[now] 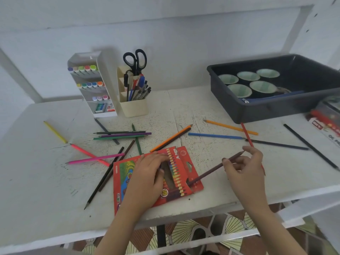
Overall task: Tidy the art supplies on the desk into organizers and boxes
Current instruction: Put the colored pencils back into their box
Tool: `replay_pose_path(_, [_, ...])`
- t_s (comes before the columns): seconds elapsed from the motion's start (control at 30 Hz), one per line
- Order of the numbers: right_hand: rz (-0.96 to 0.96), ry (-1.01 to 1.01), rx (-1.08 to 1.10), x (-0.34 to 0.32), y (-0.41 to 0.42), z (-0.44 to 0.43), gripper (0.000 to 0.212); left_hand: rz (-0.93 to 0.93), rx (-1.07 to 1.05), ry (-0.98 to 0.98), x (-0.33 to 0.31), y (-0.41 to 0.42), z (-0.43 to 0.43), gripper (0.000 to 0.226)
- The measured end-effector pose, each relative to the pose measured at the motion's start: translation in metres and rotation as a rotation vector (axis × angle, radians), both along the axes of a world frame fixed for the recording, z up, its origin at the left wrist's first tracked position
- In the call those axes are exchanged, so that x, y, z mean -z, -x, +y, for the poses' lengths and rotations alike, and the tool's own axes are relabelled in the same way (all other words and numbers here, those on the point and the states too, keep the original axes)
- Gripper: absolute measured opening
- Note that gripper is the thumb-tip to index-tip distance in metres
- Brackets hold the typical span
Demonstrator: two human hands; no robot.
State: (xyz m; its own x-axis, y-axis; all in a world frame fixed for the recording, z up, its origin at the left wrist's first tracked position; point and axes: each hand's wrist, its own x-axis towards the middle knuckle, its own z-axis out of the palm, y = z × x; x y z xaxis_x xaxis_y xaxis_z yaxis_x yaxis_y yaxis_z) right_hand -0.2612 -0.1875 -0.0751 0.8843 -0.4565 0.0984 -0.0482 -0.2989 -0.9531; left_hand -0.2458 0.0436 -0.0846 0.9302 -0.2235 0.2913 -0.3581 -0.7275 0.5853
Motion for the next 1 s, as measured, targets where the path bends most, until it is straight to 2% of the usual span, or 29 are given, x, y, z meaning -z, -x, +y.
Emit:
replay_pose_path(0.13, [0.042,0.036,0.022,-0.002,0.001,-0.005,0.047,-0.046,-0.009,-0.038,-0.005,0.012,0.003,0.033])
replay_pose_path(0.3, [0.112,0.136,0.002,-0.001,0.002,-0.008,0.046,0.036,0.060,-0.067,0.001,0.027,0.007,0.059])
replay_pose_path(0.37, [0.136,0.183,-0.031,0.000,0.002,-0.010,0.038,0.051,0.044,-0.027,0.003,0.027,0.008,0.057])
replay_pose_path(0.47, [0.171,0.259,-0.108,0.003,0.001,-0.008,0.011,0.029,0.033,-0.014,0.004,0.025,0.011,0.047])
replay_pose_path(0.6, [0.236,0.358,-0.267,0.003,0.002,0.004,0.016,0.002,0.041,-0.029,0.006,0.024,0.011,0.044])
replay_pose_path(0.83, [0.195,0.539,-0.466,0.001,0.009,0.021,0.017,-0.041,0.054,-0.021,0.005,0.025,0.011,0.034])
replay_pose_path(1.0, [0.194,0.596,-0.547,0.000,0.009,0.028,0.007,-0.048,0.067,-0.039,0.004,0.026,0.011,0.027])
